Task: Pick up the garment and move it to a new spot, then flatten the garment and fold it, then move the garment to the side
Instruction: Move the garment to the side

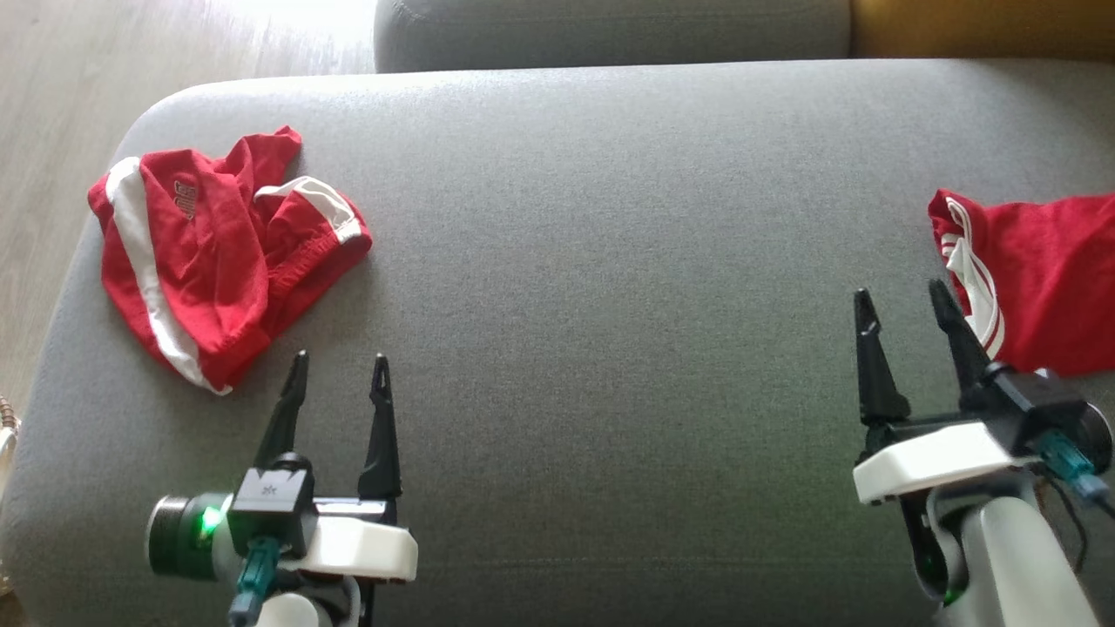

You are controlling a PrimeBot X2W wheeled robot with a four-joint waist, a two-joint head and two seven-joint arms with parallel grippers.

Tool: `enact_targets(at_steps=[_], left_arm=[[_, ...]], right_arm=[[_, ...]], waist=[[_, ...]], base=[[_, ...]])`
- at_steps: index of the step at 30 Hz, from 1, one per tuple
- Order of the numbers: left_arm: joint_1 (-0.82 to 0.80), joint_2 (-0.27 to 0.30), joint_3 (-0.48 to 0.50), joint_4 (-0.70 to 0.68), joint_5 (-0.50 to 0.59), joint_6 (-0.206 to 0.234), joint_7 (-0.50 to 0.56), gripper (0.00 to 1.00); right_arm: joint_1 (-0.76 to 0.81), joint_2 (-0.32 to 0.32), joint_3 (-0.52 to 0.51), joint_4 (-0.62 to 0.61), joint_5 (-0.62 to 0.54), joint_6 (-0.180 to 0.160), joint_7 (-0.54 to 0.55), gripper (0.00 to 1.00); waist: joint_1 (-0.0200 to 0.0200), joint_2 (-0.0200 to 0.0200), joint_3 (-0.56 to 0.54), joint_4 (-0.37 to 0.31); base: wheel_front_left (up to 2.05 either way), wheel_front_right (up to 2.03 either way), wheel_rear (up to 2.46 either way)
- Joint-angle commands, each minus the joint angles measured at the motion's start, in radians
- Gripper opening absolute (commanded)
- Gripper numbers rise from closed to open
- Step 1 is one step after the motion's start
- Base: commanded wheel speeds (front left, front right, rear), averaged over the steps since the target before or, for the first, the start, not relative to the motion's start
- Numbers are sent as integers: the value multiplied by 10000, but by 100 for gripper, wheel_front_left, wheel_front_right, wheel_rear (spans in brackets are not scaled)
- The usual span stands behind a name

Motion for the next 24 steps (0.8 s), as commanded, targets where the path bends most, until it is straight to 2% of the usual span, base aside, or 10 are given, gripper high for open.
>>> enact_targets(at_steps=[1, 24], left_arm=[[-295, -24, 325, -324, 80, -24, -49, 100], [-156, -280, 537, -108, 230, -429, -49, 100]], right_arm=[[-123, 53, 162, -406, 65, -4, -91, 100], [167, 56, 169, -499, 293, -4, -94, 100]], waist=[[1, -1, 24, 16], [1, -1, -60, -197]], base=[[0, 0, 0], [0, 0, 0]])
